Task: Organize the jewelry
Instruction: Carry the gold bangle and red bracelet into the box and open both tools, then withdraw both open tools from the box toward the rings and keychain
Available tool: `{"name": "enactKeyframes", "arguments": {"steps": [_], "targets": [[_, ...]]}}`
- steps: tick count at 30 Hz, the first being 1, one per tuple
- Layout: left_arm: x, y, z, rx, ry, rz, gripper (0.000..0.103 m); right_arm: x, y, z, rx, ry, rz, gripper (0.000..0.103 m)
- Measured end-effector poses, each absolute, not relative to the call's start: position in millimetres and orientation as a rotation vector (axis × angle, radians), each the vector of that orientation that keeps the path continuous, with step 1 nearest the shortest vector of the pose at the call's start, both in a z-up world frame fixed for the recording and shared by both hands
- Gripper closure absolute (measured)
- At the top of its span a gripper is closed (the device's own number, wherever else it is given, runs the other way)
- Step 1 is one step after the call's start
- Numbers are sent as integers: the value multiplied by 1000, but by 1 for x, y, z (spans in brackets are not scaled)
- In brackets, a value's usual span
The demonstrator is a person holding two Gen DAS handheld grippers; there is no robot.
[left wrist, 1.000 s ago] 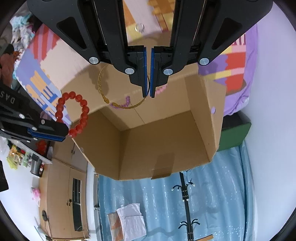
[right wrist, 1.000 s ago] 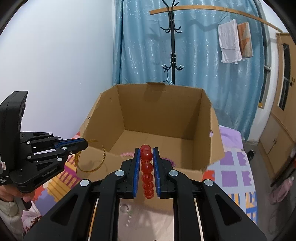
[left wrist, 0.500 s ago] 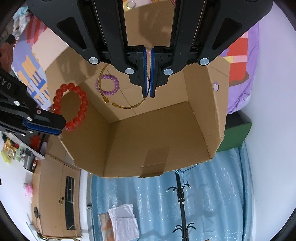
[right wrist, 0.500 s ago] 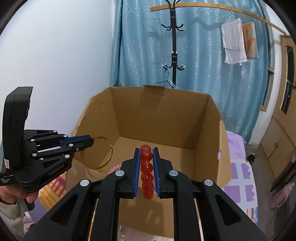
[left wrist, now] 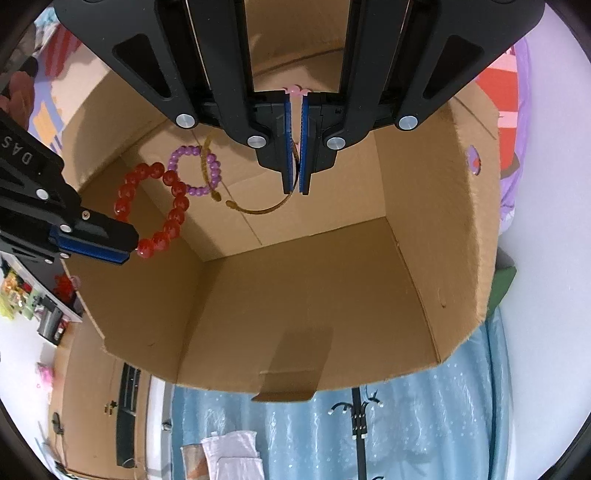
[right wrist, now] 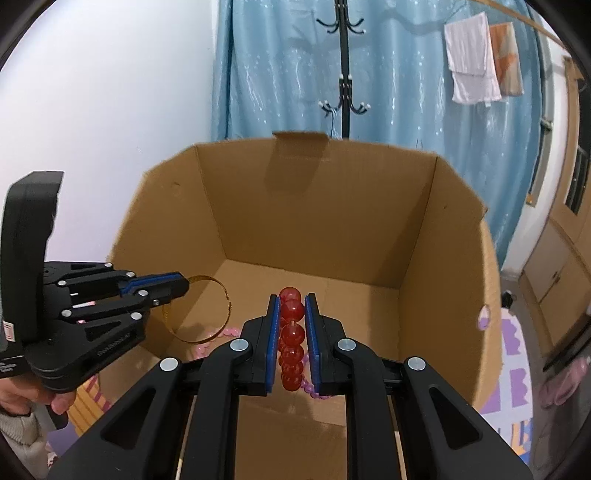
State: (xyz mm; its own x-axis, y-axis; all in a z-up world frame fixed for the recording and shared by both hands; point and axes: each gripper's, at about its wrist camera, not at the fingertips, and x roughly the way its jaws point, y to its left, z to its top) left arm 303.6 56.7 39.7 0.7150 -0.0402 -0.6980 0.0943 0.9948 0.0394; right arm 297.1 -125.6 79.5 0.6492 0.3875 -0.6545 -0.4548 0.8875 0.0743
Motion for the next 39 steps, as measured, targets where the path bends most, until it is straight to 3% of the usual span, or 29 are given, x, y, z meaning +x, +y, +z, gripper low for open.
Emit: {"name": "enactKeyframes", "arguments": {"steps": [2, 4, 6, 9, 12, 25, 39], "targets": [[306, 56, 36, 81, 788, -73, 90, 298, -127, 80, -90, 714, 474, 87], [304, 57, 36, 75, 776, -66, 46, 300, -129, 82, -83, 709, 469, 82], [301, 57, 39, 57, 758, -82, 43, 299, -131, 85, -77, 706, 464, 82], [297, 54, 44, 60, 748, -83, 43, 295, -133, 88, -70, 705, 473, 79], [291, 52, 50, 58, 741, -83, 43, 288, -136, 94, -59, 695, 477, 67], [236, 41, 74, 55, 702, -94, 43, 240, -144, 115, -60, 662, 505, 67], [186, 32, 62, 55, 715, -119, 43, 200, -147, 103, -74, 694, 524, 67]]}}
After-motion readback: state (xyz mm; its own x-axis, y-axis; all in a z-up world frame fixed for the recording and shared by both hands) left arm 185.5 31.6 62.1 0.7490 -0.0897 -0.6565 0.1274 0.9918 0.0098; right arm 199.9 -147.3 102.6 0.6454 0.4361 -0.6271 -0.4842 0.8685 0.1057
